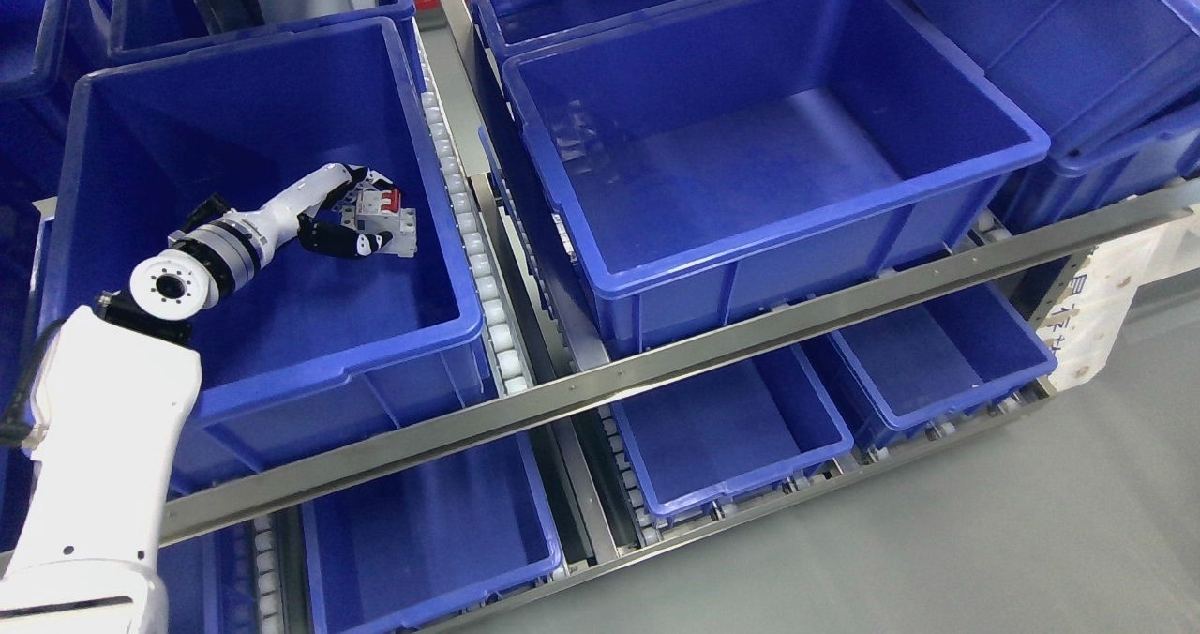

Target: Place circuit breaker on shelf

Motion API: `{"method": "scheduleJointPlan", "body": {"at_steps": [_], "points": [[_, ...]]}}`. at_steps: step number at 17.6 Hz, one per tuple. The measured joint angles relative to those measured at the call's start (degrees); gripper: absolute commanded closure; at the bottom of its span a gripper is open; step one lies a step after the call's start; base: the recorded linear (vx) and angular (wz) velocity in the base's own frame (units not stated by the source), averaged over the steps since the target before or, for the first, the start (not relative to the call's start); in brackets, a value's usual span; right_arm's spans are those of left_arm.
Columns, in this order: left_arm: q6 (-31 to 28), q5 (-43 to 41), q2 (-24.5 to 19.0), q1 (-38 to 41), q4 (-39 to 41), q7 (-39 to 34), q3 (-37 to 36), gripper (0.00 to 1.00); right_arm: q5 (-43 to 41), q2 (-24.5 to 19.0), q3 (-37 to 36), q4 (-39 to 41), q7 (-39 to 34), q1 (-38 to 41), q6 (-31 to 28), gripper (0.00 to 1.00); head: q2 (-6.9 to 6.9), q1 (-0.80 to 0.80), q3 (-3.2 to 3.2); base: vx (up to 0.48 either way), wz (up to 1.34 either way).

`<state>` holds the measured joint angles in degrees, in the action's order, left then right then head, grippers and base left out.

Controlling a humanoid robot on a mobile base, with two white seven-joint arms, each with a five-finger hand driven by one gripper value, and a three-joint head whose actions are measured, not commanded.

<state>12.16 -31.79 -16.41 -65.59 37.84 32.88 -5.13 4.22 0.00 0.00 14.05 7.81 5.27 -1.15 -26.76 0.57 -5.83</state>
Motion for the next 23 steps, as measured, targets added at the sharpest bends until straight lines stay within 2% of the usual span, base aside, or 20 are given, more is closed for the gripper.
{"method": "scheduleJointPlan", "body": {"at_steps": [4,9,10,13,19,23], "points": [[-0.2,-0.1,-0.5,-1.1,-2.1,-0.1,-0.6,0.11,0.0,0.0,0.0,0.0,0.0,0.0,0.0,0.0,0.0,0.0,0.0,-0.124,0.15],[-0.5,0.0,-2.5,-3.2,-2.4,-0.1,-0.4,0.05,0.0,0.0,0.0,0.0,0.0,0.0,0.0,0.0,0.0,0.0,0.0,-0.153,0.23],[-0.5,0.0,-3.0,-3.7,-2.0,-0.2,0.2,0.01,0.0,0.0,0.0,0.0,0.0,0.0,0.0,0.0,0.0,0.0,0.0,-0.145,0.08],[-0.6,1.4,-3.6,-6.5,-0.6,-3.6,4.4,0.01,0.0,0.0,0.0,0.0,0.0,0.0,0.0,0.0,0.0,0.0,0.0,-0.166,0.03],[-0.1,12.0,3.7,-8.5,3.5,-18.4,15.7,0.0,0.0,0.0,0.0,0.0,0.0,0.0,0.0,0.0,0.0,0.0,0.0,-0.155,-0.01],[0.2,16.8,7.9,-2.9,10.5,-24.9,18.9,0.0,0.0,0.0,0.0,0.0,0.0,0.0,0.0,0.0,0.0,0.0,0.0,-0.119,-0.07]]}}
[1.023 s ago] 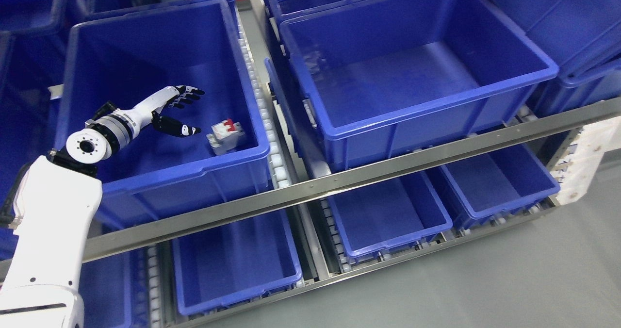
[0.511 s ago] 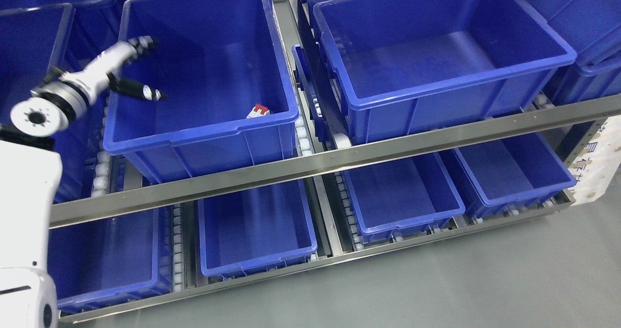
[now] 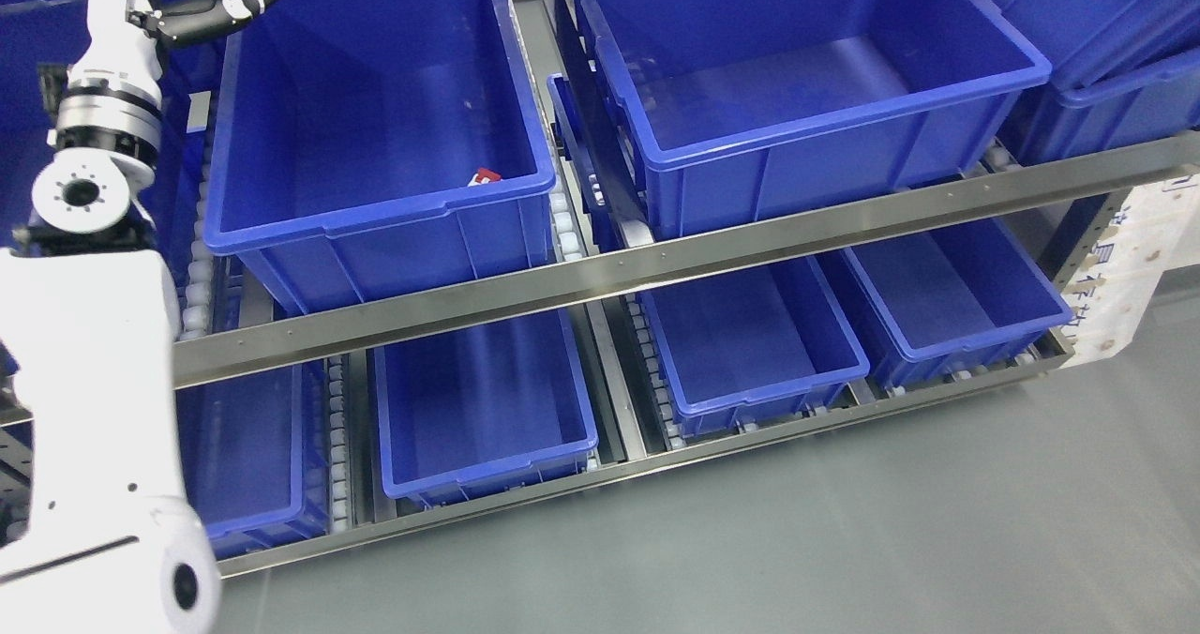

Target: Place circuit breaker on shelf

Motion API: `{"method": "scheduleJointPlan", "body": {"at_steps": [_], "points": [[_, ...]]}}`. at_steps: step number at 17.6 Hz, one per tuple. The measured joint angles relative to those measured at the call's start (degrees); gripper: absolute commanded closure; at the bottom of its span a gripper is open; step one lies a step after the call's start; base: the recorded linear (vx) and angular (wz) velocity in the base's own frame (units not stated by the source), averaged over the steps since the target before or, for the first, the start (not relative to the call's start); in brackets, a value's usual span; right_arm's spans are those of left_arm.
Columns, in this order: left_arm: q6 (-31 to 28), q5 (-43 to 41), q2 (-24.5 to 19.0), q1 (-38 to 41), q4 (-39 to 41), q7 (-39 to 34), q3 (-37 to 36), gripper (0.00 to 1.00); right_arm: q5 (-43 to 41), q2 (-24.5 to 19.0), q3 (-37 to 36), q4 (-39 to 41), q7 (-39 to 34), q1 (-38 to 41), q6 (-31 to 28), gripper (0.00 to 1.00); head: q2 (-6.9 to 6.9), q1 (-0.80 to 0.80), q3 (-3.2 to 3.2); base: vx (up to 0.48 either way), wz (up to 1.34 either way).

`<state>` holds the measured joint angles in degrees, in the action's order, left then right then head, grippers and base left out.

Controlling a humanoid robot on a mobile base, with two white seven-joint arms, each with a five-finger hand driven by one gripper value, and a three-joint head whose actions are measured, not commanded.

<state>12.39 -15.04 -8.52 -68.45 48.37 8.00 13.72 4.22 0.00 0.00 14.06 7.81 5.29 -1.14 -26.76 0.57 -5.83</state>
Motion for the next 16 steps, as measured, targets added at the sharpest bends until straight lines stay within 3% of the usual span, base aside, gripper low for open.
{"method": "scheduleJointPlan", "body": {"at_steps": [8,16], "points": [[-4.5,5.0,4.9,22.1,20.5,-2.5,-1.0,0.0,0.0,0.0,0.0,0.0,0.0,0.0,0.0,0.0,0.0,0.0,0.0,-0.061,-0.07],[-4.9,5.9,6.9,31.6,32.9,-2.0,-0.1,0.0,0.0,0.0,0.0,0.0,0.0,0.0,0.0,0.0,0.0,0.0,0.0,0.027,-0.5]]}}
